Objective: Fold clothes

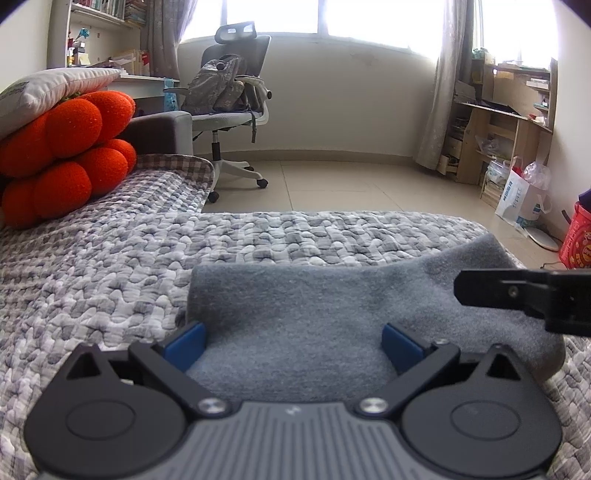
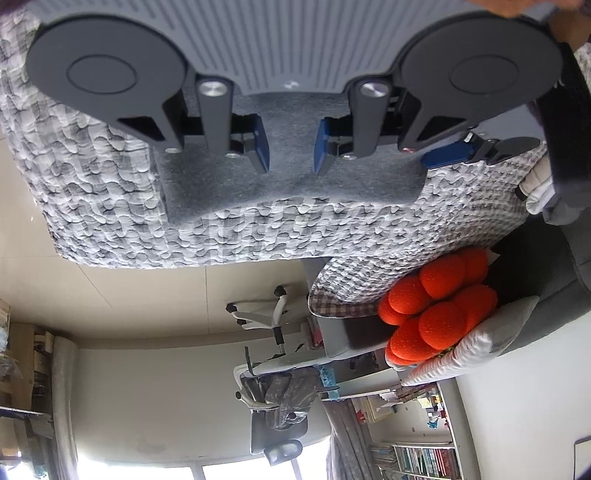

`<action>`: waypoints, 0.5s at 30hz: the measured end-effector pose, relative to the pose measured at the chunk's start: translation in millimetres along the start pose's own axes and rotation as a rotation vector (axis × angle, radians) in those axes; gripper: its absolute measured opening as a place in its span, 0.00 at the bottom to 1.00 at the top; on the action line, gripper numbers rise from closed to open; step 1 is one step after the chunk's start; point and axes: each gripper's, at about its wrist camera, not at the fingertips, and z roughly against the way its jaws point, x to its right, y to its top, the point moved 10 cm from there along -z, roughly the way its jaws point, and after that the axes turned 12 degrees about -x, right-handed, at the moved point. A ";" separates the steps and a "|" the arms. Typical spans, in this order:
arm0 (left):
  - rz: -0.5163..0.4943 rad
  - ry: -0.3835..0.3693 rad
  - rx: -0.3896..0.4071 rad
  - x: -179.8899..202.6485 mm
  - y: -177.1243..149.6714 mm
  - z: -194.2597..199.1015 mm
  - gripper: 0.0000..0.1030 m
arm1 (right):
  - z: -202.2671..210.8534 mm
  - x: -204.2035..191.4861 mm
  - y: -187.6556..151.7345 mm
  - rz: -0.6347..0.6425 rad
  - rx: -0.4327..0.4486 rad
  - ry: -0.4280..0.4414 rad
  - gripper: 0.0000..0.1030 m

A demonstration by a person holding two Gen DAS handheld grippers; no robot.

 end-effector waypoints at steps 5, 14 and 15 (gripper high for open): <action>-0.013 0.057 0.088 -9.1 8.0 17.7 0.99 | 6.9 2.5 3.6 -0.026 0.021 0.011 0.30; 0.016 0.051 0.012 -22.5 1.4 0.7 0.99 | 12.8 -4.2 -2.1 -0.011 0.006 0.020 0.31; 0.019 0.047 0.008 -22.9 1.2 -0.2 0.99 | 12.4 -4.7 -2.7 -0.010 0.001 0.020 0.31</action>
